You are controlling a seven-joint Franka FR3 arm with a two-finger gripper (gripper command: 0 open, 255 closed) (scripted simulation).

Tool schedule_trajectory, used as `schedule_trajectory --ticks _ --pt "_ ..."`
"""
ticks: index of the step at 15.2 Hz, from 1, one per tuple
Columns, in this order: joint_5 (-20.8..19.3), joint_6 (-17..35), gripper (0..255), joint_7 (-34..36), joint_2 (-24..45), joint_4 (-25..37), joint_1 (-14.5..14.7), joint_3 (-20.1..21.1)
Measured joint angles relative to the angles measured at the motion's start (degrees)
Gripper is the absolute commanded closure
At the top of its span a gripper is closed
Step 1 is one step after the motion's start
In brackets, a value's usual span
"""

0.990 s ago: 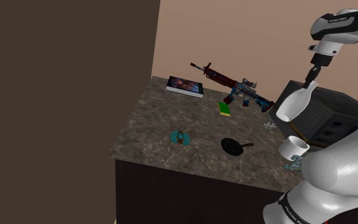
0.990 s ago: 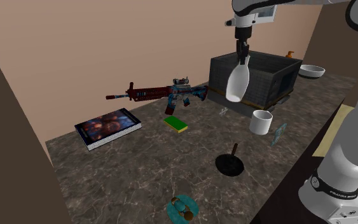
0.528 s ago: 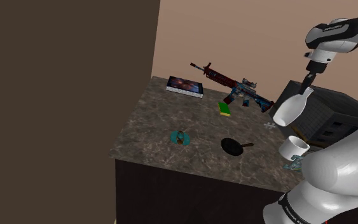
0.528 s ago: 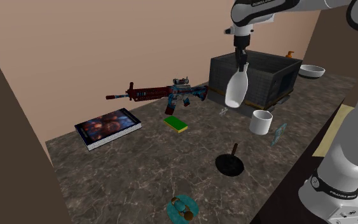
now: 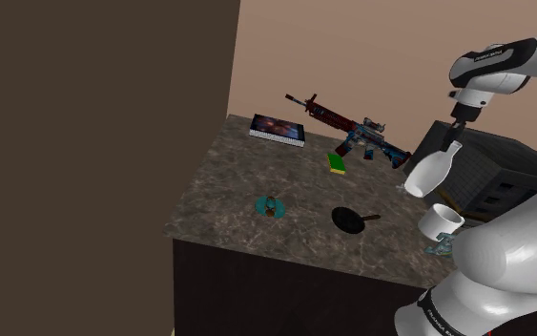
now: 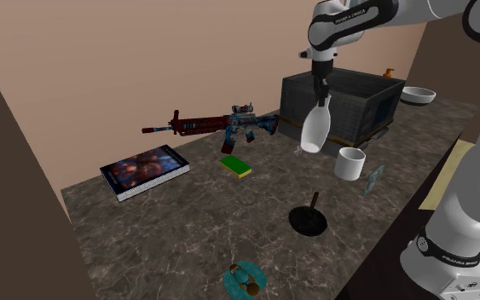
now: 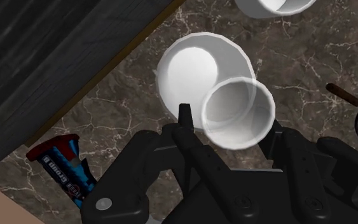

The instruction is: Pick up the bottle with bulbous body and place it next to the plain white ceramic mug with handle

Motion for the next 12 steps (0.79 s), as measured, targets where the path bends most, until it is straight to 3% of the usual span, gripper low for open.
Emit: schedule_trajectory --ticks 7,12 --pt "0.4 5.5 255 -0.2 1.4 -4.2 -0.3 -0.2" --pt "0.5 6.3 255 -0.1 1.8 -4.7 -0.3 -0.2"
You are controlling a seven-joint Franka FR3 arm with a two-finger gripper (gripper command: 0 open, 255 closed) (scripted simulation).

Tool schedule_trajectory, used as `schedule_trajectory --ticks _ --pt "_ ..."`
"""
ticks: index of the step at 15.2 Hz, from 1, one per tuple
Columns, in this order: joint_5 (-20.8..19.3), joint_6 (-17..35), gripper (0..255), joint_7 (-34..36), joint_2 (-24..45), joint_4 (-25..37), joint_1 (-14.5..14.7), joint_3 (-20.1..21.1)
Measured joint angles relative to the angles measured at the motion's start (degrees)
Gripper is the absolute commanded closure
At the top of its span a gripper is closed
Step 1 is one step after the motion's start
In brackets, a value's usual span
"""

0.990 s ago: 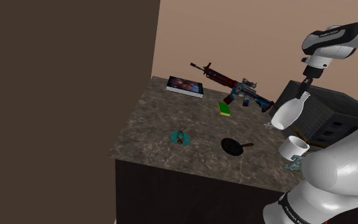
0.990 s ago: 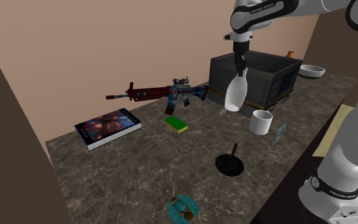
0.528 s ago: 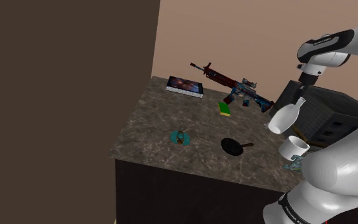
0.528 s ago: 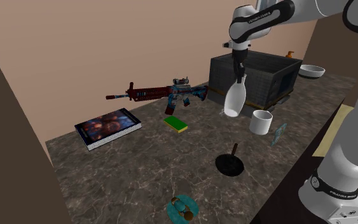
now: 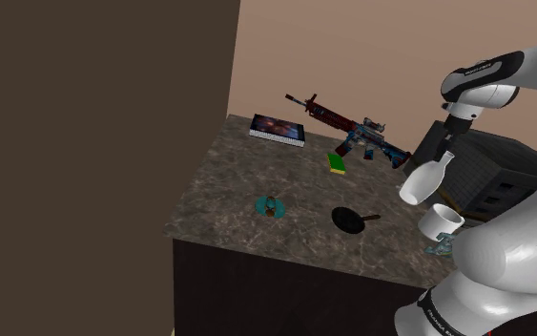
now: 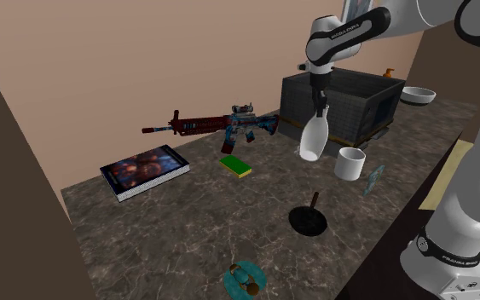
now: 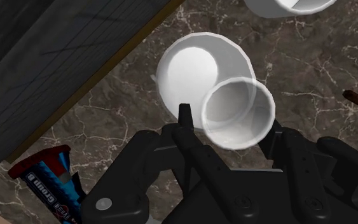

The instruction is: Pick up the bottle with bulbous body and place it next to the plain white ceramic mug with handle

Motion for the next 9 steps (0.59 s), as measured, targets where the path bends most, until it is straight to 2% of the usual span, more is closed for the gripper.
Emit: schedule_trajectory --ticks 2,3,9 --pt "0.0 0.0 255 0.0 0.0 0.0 0.0 0.0" --pt "0.0 0.0 0 0.0 0.0 0.0 0.0 0.0" --pt "0.0 0.0 0 0.0 0.0 0.0 0.0 0.0"
